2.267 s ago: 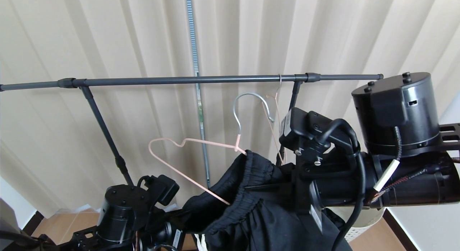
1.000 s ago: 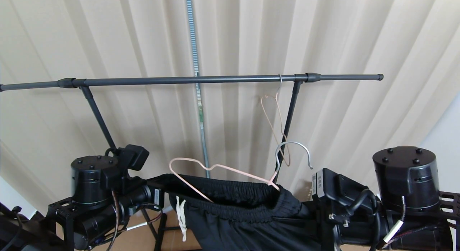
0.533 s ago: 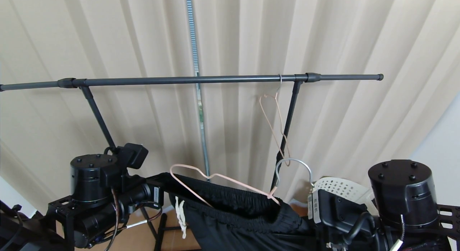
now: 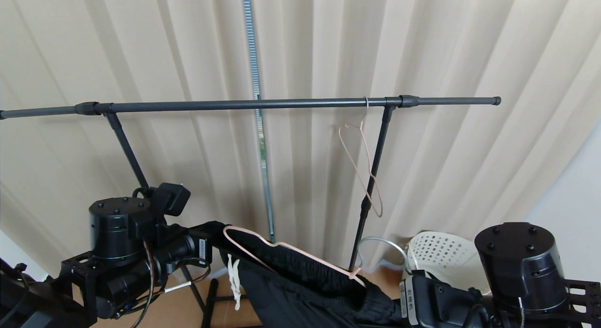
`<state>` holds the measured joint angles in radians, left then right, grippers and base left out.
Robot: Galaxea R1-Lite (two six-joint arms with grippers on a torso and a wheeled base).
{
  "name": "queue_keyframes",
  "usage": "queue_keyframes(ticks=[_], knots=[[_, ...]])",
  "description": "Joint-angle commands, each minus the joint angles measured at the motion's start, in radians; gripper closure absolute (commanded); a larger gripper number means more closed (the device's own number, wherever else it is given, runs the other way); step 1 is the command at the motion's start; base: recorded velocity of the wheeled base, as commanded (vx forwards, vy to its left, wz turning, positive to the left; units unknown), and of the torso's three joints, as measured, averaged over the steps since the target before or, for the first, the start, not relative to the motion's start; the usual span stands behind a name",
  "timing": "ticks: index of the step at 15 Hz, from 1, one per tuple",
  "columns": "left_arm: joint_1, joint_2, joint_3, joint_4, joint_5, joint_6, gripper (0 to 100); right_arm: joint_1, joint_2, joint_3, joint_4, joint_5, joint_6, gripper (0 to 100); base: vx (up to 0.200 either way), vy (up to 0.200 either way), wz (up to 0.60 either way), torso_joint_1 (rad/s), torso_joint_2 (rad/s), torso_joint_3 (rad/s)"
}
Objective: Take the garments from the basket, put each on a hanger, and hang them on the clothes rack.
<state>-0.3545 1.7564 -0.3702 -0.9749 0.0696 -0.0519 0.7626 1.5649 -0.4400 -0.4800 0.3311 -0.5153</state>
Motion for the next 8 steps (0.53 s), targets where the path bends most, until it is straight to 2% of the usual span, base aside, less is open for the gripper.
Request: queue_keyframes(ticks=[1,8], knots=[[0.002,-0.003,-0.001,-0.001,0.001,0.000,100,0.001,0.017,0.009,0.001,-0.003,-0.012,100,0.000,0.000,0.00,0.000,0.00,0.000],[0.003,-0.003,-0.006,-0.001,0.003,-0.002,100,0.026,0.049,0.018,0.000,-0.032,-0.029,100,0.000,0.000,0.00,0.000,0.00,0.000]])
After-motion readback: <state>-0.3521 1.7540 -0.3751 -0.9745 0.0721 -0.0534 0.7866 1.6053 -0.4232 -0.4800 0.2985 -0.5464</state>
